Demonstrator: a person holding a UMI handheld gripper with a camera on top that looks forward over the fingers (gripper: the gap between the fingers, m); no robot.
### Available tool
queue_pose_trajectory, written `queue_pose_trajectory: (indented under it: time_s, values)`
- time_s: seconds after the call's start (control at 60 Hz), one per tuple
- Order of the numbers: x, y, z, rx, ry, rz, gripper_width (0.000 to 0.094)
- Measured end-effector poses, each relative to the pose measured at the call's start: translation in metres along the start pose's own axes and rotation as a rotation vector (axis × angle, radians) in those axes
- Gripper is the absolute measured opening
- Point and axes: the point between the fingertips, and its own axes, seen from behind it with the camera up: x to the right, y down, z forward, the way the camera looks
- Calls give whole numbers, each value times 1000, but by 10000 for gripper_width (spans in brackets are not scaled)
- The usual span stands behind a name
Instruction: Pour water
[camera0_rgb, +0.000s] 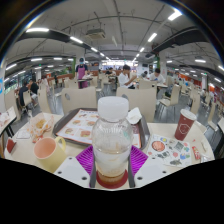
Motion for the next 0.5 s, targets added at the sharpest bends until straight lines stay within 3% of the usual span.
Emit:
queue_pose_trajectory:
  time_s: [0.083,0.233,0.35,0.5]
  values:
    - [-1,1,-2,11,-2,-20,437]
    - [-1,2,-1,-2,0,-17,558]
    - [0,-12,-18,6,10,-46,863]
    - [-6,-24,-54,-31,54,-15,845]
